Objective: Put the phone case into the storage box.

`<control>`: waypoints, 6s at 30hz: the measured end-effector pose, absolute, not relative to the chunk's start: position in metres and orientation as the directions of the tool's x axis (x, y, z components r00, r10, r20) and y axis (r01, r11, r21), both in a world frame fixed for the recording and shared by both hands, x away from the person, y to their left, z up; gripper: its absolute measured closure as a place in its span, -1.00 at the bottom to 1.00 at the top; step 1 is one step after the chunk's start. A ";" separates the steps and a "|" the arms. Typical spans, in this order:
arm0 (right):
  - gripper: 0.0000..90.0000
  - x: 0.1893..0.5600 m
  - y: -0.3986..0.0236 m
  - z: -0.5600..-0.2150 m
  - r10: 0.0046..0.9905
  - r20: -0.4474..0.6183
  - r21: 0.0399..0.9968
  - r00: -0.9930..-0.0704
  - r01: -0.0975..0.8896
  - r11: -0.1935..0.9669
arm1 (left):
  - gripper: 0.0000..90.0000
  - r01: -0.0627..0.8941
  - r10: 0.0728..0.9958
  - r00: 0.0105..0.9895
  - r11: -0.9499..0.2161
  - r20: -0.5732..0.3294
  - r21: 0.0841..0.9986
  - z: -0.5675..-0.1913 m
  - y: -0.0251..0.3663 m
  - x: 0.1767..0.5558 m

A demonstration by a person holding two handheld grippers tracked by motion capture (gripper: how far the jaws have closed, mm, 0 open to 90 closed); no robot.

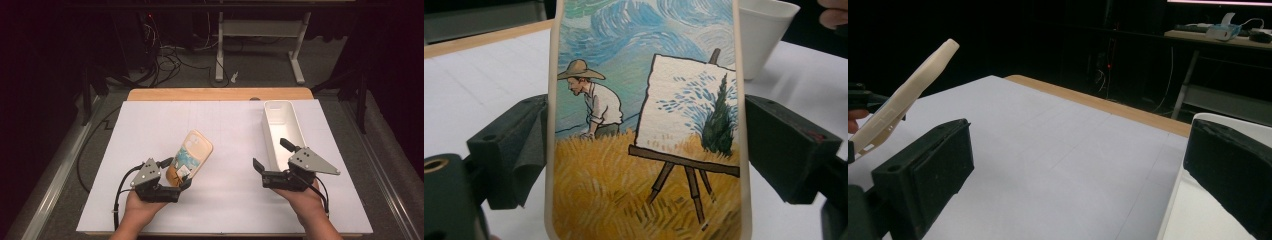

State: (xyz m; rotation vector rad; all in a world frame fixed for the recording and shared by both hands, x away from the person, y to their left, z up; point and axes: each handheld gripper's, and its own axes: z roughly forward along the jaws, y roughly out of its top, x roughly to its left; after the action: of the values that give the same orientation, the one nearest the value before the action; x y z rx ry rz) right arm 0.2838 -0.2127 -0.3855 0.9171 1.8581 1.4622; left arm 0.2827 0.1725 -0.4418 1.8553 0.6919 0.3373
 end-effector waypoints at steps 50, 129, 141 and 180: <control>-0.99 0.275 -0.217 -0.396 0.680 0.026 0.964 -0.733 0.199 0.177 | -0.74 0.231 0.315 0.940 -0.298 -0.133 0.926 -0.433 0.134 0.299; -0.96 0.270 -0.181 -0.390 0.309 0.096 0.985 -0.946 0.135 0.107 | -0.74 0.161 0.034 0.987 -0.348 -0.160 0.923 -0.437 0.114 0.286; -0.95 0.271 -0.181 -0.390 0.297 0.098 0.986 -0.950 0.133 0.100 | -0.74 0.162 0.019 0.986 -0.339 -0.165 0.927 -0.436 0.116 0.287; -0.75 0.269 -0.185 -0.389 0.243 0.099 0.991 -0.965 0.118 0.066 | -0.74 0.156 -0.023 0.985 -0.339 -0.174 0.928 -0.436 0.117 0.287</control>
State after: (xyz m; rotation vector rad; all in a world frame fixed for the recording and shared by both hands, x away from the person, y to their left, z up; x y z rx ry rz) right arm 0.2694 -0.1854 -0.3894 0.3781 2.2242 2.0512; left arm 0.2867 0.1170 -0.4362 1.9096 0.0959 -0.1825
